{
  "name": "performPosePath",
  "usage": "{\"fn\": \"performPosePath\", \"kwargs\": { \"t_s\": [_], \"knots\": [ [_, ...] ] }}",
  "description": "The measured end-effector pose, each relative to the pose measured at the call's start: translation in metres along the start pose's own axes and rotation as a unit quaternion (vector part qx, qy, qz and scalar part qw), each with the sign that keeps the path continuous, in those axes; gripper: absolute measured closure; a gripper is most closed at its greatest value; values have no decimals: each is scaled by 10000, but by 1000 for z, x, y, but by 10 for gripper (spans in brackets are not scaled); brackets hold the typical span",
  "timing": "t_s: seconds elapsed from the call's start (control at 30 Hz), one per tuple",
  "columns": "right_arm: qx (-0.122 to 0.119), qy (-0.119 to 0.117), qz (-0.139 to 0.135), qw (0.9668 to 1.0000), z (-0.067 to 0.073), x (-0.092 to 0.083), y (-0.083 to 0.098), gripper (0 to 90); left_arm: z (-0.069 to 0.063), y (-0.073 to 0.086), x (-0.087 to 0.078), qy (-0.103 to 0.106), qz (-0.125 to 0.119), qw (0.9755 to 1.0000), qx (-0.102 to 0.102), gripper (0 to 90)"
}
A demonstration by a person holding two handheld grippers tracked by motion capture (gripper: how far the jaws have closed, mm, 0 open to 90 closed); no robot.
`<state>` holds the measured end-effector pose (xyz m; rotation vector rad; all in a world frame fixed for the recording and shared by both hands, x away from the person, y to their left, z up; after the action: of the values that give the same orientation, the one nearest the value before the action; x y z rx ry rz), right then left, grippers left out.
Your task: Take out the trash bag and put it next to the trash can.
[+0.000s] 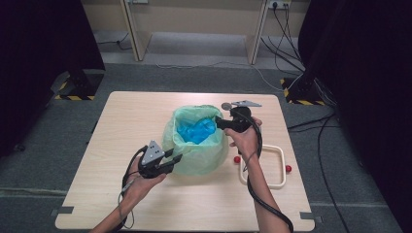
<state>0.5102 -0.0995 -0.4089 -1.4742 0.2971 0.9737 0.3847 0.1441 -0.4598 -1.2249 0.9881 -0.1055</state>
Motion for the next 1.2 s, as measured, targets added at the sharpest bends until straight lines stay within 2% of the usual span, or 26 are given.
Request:
{"fn": "performPosePath", "kwargs": {
  "t_s": [0.07, 0.13, 0.3, 0.43, 0.5, 0.63, 0.73, 0.93, 1.03, 1.2],
  "knots": [
    [-80, 34, 84, 9999, 4, 5, -3, 292, 1, -1, 0, 21, -56, 10000, -58, 774],
    [-133, 115, 152, 9997, 5, 8, -5, 305, 3, -1, -1, 33, -88, 9999, -102, 817],
    [-345, 253, 238, 9988, 10, 16, -9, 388, 5, -3, -4, 88, -131, 9998, -118, 874],
    [-421, 395, 275, 9980, 10, 20, -11, 497, 4, -5, -6, 133, -170, 9997, -117, 878],
    [-455, 394, 331, 9976, 11, 21, -11, 541, 5, -6, -7, 161, -197, 9996, -135, 878],
    [-553, 489, 436, 9963, 8, 26, -9, 596, 6, -7, -9, 187, -221, 9995, -137, 877],
    [-637, 434, 391, 9963, 10, 26, -8, 664, 6, -7, -8, 202, -220, 9995, -141, 877],
    [-834, 545, 303, 9946, 15, 24, -11, 772, 7, -8, -10, 214, -245, 9994, -153, 876],
    [-931, 604, 286, 9934, 16, 23, -13, 806, 8, -10, -12, 208, -286, 9992, -162, 876],
    [-1020, 668, 103, 9925, 18, 18, -18, 852, 10, -13, -15, 206, -330, 9991, -181, 878]
  ]
}}
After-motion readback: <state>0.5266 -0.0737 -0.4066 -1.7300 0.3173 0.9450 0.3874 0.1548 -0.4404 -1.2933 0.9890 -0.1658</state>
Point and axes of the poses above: each handheld gripper's, and its own axes: x roughly forward along the jaws, y roughly out of its underside, z roughly to its left, the point moved 4 cm from there along x, roughly forward along the jaws, and after that the axes turned 10 degrees about z, right-handed, at the moved point
